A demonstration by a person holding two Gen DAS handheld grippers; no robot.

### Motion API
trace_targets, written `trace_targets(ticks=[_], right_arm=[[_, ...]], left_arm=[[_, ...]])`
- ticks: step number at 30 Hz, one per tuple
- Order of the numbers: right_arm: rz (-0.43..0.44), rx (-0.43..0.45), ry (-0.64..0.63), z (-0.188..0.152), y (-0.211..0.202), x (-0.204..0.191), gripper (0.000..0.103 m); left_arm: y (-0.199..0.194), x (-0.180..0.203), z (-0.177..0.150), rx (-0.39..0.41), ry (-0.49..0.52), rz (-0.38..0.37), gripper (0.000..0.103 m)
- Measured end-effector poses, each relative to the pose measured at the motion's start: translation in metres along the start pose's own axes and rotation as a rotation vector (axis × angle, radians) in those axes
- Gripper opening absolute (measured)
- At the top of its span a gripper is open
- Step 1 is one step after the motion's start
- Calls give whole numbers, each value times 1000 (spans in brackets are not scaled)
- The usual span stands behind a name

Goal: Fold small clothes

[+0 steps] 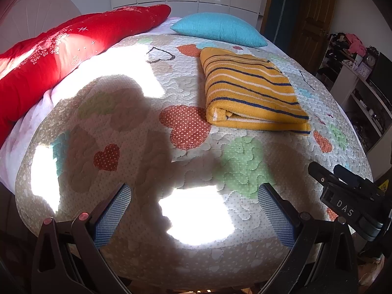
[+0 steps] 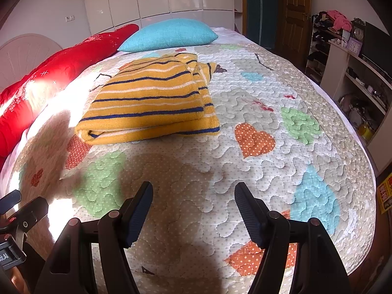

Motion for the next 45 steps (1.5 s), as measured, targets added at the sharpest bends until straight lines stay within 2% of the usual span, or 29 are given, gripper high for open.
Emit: trace_targets(ticks=[45], right_arm=[[1,22,-33,-1,-7,-8,76]], left_arm=[[9,-1,-6,-32,-4,-3,103]])
Point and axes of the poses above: each gripper's, at about its wrist camera, not at the fingertips, and y roughly the way its jaws point, x to its right, z to its top, the point moved 3 cm from there along y, roughly the way its jaws point, and after that the axes turned 3 degrees about -z, right-handed, at the moved point
